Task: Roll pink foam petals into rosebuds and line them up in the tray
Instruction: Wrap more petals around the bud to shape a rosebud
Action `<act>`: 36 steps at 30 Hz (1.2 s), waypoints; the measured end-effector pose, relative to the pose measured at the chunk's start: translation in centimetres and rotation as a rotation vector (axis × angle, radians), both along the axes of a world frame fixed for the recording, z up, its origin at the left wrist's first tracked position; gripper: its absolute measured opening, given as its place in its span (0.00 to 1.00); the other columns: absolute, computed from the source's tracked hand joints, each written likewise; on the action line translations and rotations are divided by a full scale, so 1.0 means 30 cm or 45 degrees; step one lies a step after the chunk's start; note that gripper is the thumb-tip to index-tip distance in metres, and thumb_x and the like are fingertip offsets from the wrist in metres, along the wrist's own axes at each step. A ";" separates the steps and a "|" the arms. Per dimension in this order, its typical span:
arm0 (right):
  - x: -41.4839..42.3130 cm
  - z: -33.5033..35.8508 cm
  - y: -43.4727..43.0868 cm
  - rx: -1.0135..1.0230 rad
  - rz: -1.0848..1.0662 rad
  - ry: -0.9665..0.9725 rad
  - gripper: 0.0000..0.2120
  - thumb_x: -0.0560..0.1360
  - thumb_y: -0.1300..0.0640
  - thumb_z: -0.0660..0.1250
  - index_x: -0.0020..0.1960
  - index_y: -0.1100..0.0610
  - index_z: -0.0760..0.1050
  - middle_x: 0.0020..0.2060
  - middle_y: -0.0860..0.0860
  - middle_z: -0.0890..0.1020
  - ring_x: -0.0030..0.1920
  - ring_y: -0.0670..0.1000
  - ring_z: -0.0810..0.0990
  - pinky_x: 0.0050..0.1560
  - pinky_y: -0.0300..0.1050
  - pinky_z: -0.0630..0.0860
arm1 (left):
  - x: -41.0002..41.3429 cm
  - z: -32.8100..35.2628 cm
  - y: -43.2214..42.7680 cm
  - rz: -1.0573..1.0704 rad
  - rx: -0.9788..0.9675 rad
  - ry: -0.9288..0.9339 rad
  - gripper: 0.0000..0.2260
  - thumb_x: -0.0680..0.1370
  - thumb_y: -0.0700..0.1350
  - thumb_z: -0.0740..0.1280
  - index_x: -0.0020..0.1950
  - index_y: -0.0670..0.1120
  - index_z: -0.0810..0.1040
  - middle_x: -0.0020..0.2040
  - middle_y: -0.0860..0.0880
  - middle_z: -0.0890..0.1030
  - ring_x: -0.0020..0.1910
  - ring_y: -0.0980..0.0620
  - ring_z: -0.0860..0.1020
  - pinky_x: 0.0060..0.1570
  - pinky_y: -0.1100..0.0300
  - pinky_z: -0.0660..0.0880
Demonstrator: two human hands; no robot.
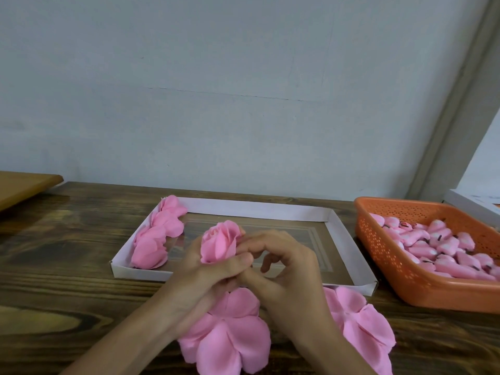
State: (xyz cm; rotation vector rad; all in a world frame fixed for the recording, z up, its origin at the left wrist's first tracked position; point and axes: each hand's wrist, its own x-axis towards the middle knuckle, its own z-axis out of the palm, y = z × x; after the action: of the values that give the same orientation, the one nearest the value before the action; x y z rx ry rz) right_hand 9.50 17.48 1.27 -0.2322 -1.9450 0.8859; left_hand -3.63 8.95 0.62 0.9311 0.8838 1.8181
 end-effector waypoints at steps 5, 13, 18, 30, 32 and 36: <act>0.001 -0.006 -0.002 0.054 -0.104 -0.029 0.05 0.70 0.55 0.76 0.44 0.47 0.85 0.44 0.42 0.81 0.47 0.51 0.79 0.41 0.37 0.72 | 0.007 0.006 0.000 0.066 -0.034 0.138 0.13 0.66 0.41 0.79 0.48 0.48 0.84 0.41 0.44 0.79 0.39 0.51 0.77 0.34 0.59 0.73; 0.036 0.053 0.053 0.306 0.020 -0.095 0.20 0.66 0.64 0.80 0.55 0.52 0.80 0.52 0.46 0.78 0.55 0.51 0.78 0.47 0.39 0.74 | 0.000 0.007 0.005 0.220 -0.197 0.160 0.12 0.61 0.47 0.82 0.40 0.48 0.83 0.33 0.43 0.76 0.30 0.50 0.74 0.29 0.59 0.72; 0.056 0.067 0.049 0.501 0.188 -0.262 0.28 0.72 0.52 0.79 0.70 0.48 0.76 0.72 0.46 0.71 0.71 0.51 0.74 0.66 0.44 0.73 | 0.000 0.015 -0.011 0.152 -0.046 0.371 0.08 0.71 0.41 0.79 0.47 0.43 0.84 0.39 0.34 0.79 0.38 0.40 0.79 0.38 0.51 0.79; 0.040 0.044 0.030 0.610 0.076 -0.304 0.23 0.75 0.44 0.74 0.66 0.53 0.81 0.68 0.45 0.78 0.66 0.47 0.77 0.61 0.47 0.76 | -0.015 0.027 -0.014 0.191 -0.042 0.669 0.07 0.73 0.37 0.76 0.36 0.45 0.81 0.31 0.46 0.79 0.33 0.51 0.79 0.32 0.58 0.76; 0.037 0.039 0.030 0.650 0.055 -0.302 0.21 0.75 0.44 0.74 0.64 0.53 0.82 0.68 0.46 0.78 0.64 0.48 0.78 0.58 0.48 0.77 | -0.023 0.022 -0.012 0.161 -0.051 0.673 0.08 0.73 0.36 0.74 0.36 0.47 0.81 0.30 0.48 0.78 0.31 0.52 0.78 0.30 0.60 0.74; 0.032 0.029 0.032 0.741 0.026 -0.324 0.20 0.78 0.42 0.72 0.65 0.51 0.82 0.69 0.48 0.77 0.61 0.50 0.77 0.53 0.47 0.77 | -0.040 0.009 -0.009 0.165 -0.112 0.667 0.10 0.69 0.40 0.73 0.31 0.49 0.76 0.26 0.49 0.74 0.26 0.53 0.72 0.27 0.63 0.69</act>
State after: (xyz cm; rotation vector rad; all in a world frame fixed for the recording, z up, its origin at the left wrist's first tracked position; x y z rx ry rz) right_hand 10.47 18.42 2.15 0.0223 -2.3538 0.2806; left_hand -4.83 8.68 0.89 1.3488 1.3599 1.6470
